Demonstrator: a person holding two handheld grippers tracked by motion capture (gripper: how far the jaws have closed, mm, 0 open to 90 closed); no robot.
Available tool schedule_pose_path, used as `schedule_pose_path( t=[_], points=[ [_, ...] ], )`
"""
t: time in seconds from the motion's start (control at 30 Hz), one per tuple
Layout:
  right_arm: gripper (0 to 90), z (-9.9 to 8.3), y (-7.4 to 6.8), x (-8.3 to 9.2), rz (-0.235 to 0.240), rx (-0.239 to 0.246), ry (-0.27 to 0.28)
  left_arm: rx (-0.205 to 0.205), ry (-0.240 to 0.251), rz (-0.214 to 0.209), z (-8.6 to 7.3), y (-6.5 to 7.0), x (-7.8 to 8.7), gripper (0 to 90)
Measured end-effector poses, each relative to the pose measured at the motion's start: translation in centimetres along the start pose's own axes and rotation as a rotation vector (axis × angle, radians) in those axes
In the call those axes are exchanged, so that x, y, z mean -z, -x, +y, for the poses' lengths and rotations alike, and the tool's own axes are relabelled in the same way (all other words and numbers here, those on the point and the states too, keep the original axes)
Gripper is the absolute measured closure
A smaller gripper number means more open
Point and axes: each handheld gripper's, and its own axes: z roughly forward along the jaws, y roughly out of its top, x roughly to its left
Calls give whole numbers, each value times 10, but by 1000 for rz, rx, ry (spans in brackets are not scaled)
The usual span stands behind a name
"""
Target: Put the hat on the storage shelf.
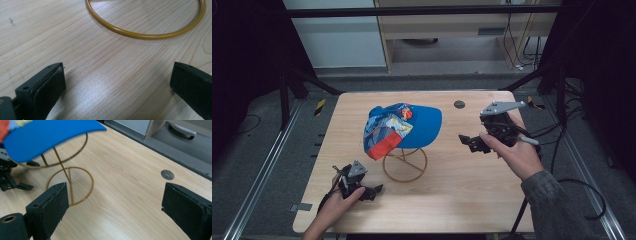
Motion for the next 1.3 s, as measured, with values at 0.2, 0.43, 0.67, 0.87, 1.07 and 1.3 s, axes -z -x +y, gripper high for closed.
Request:
schedule_pose_path(
  t=[0.2, 0.43, 0.67, 0.87, 1.07, 1.3],
  points=[
    [79, -25, 6, -4, -24, -1, -16, 2, 0, 1, 0, 0, 0, 0],
    [79, -47, 11, -7, -42, 0, -32, 1, 0, 1, 0, 0, 0, 0],
    [78, -73, 17, -10, -52, -12, -50, 2, 0, 2, 0, 0, 0, 0],
    [78, -90, 23, -11, -67, -27, -46, 2, 0, 1, 0, 0, 0, 0],
    [77, -103, 26, -14, -79, -24, -49, 2, 0, 2, 0, 0, 0, 0],
    [77, -117, 29, -19, -94, -34, -51, 3, 0, 2, 0, 0, 0, 0]
  ],
)
